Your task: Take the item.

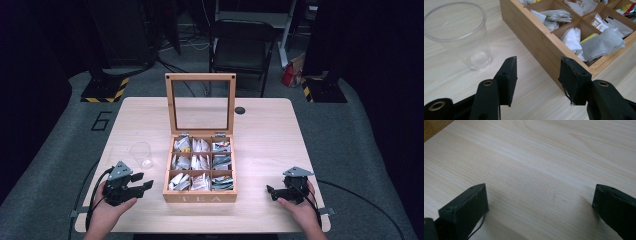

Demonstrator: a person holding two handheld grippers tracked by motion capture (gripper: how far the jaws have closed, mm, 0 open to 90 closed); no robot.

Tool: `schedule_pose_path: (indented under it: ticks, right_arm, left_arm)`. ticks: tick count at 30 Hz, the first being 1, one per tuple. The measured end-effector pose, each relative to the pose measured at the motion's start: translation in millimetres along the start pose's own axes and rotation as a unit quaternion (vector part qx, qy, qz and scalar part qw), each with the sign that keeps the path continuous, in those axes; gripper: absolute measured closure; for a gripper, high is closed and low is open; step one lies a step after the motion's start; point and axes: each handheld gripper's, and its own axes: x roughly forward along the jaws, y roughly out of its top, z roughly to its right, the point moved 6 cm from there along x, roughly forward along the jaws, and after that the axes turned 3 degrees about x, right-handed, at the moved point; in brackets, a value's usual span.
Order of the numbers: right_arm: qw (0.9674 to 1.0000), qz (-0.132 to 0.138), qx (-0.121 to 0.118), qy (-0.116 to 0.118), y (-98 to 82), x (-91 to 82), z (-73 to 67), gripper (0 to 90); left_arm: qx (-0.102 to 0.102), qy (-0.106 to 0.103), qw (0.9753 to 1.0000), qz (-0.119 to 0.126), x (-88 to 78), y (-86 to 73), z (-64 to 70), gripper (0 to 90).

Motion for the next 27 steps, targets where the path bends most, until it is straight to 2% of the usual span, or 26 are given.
schedule_pose_path:
  ticks: [7,16,27]
  right_arm:
    - [1.0,0.0,0.0,0.0,0.0,0.0,0.0,0.0]
    - [1.0,0.0,0.0,0.0,0.0,0.0,0.0,0.0]
    - [1.0,0.0,0.0,0.0,0.0,0.0,0.0,0.0]
  left_arm:
    - [0.019,-0.002,0.9998,-0.002,-0.4,9.7,5.4,48.0]
    - [0.035,-0.018,0.9992,-0.004,-0.8,17.9,17.8,48.1]
    - [0.04,-0.037,0.9985,0.0,1.6,26.6,32.6,48.8]
